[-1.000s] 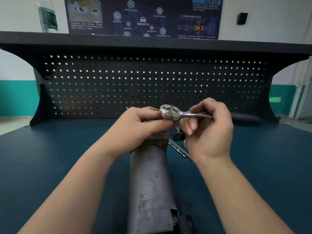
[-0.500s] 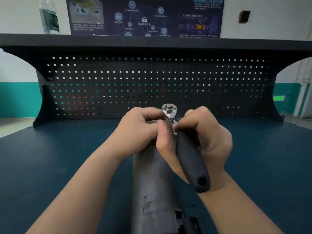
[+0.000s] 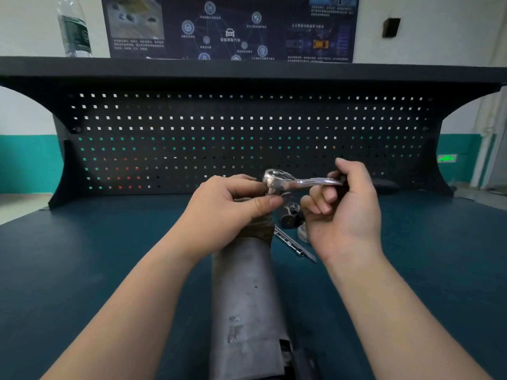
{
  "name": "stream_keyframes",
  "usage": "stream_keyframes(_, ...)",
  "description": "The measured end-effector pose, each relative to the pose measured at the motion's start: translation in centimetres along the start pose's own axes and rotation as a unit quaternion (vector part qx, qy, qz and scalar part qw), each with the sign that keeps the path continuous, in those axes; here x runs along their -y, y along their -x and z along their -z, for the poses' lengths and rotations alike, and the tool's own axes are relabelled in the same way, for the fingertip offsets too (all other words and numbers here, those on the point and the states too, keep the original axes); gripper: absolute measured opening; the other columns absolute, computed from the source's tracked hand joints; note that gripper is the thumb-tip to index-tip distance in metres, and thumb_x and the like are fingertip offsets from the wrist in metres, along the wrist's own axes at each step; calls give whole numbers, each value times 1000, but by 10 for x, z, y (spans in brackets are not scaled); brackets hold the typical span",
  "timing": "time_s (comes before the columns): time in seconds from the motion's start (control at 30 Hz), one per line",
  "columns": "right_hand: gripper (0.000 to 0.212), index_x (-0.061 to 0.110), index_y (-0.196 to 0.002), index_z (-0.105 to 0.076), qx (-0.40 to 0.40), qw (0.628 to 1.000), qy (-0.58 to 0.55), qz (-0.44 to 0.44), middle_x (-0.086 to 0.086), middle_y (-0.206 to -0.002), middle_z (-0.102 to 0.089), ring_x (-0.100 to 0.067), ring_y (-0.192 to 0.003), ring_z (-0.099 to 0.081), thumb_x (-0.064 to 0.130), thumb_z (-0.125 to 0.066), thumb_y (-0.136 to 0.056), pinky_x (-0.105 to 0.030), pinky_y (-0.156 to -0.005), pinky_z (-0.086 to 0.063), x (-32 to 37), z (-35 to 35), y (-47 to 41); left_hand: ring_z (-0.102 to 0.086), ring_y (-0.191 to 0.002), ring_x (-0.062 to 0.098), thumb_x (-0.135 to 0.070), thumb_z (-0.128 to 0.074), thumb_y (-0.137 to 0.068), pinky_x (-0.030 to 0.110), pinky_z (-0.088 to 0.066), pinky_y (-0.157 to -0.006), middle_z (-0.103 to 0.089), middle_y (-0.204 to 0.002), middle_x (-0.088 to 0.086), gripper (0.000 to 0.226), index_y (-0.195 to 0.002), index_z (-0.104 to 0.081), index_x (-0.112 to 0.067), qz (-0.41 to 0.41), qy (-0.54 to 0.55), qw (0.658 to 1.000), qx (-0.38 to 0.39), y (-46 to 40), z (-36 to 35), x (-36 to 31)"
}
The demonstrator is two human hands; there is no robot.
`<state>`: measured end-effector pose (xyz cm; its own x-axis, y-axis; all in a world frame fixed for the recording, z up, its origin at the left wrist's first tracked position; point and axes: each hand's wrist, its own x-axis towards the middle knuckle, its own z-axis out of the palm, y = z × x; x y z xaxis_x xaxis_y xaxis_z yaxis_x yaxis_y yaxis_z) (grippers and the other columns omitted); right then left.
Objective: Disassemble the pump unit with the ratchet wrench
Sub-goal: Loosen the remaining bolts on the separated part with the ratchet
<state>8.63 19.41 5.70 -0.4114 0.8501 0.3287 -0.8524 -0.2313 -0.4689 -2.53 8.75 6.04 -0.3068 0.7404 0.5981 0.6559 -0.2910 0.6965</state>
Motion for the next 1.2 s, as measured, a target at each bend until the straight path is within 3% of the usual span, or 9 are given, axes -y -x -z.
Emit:
stream_keyframes(0.07,33,15,-60,-38,37,976,102,189,2,-45,-37,-13,-38,-33,15,-56,-88,-23,-42,-27,-3,-4,14,-64,-108,17,-38,-69,-73,48,-44,-101,-72,-103,-2,26,-92,-78,-22,3,1,1000,-5,0,-1,0)
stream_keyframes(0.23,30,7,-59,-44,230,704,412,531,-5,-50,-41,-19,-43,-36,9,-61,-83,-25,-49,-32,-9,-6,43,-61,-77,3,-31,-64,-74,32,-48,-74,-68,-77,-12,10,-73,-75,-31,-9,-12,1000,7,2,2,2)
stream_keyframes(0.33,24,13,-66,-44,246,759,357,486,16,-57,-48,-2,-49,-45,5,-56,-85,-15,-55,-36,-9,-8,43,-63,-81,4,-32,-69,-77,26,-50,-75,-71,-85,-5,8,-79,-76,-27,-8,9,1000,24,3,6,2)
stream_keyframes(0.47,28,9,-59,-42,138,976,109,130,1,-43,-36,-14,-37,-31,12,-51,-85,-24,-43,-26,0,-8,17,-64,-107,14,-32,-75,-76,40,-47,-100,-71,-105,0,22,-95,-78,-21,-5,17,1000,17,3,5,1)
stream_keyframes(0.6,37,14,-56,-49,11,992,-12,-125,6,-39,-31,-7,-33,-24,20,-53,-92,-17,-36,-24,5,1,-8,-63,-109,16,-38,-70,-72,47,-43,-101,-69,-106,1,30,-93,-78,-17,-3,-19,1000,6,2,1,1)
stream_keyframes(0.73,32,13,-62,-48,-5,998,7,-54,5,-40,-33,-7,-33,-25,20,-56,-92,-18,-36,-24,0,0,-6,-64,-107,15,-39,-70,-71,48,-45,-100,-71,-104,-3,31,-92,-78,-18,-5,-22,1000,-12,0,-2,2)
stream_keyframes(0.83,31,15,-61,-41,30,976,110,187,3,-44,-36,-12,-38,-31,16,-58,-87,-22,-42,-26,-4,-4,14,-65,-105,19,-38,-71,-72,49,-45,-99,-72,-100,-1,27,-90,-78,-19,-5,-12,1000,-19,1,-2,2)
stream_keyframes(1.03,27,15,-65,-40,272,742,375,485,9,-56,-35,-8,-46,-32,10,-57,-85,-18,-55,-28,-13,-3,42,-54,-71,6,-38,-63,-65,33,-44,-71,-59,-68,-14,8,-63,-67,-32,-15,-26,1000,-3,4,-1,-1)
stream_keyframes(1.2,25,24,-59,-41,202,904,222,303,-2,-49,-35,-18,-43,-33,18,-56,-79,-30,-48,-26,-7,-5,28,-63,-103,20,-35,-64,-82,46,-46,-97,-69,-102,5,29,-95,-75,-11,-28,-21,999,7,7,4,-3)
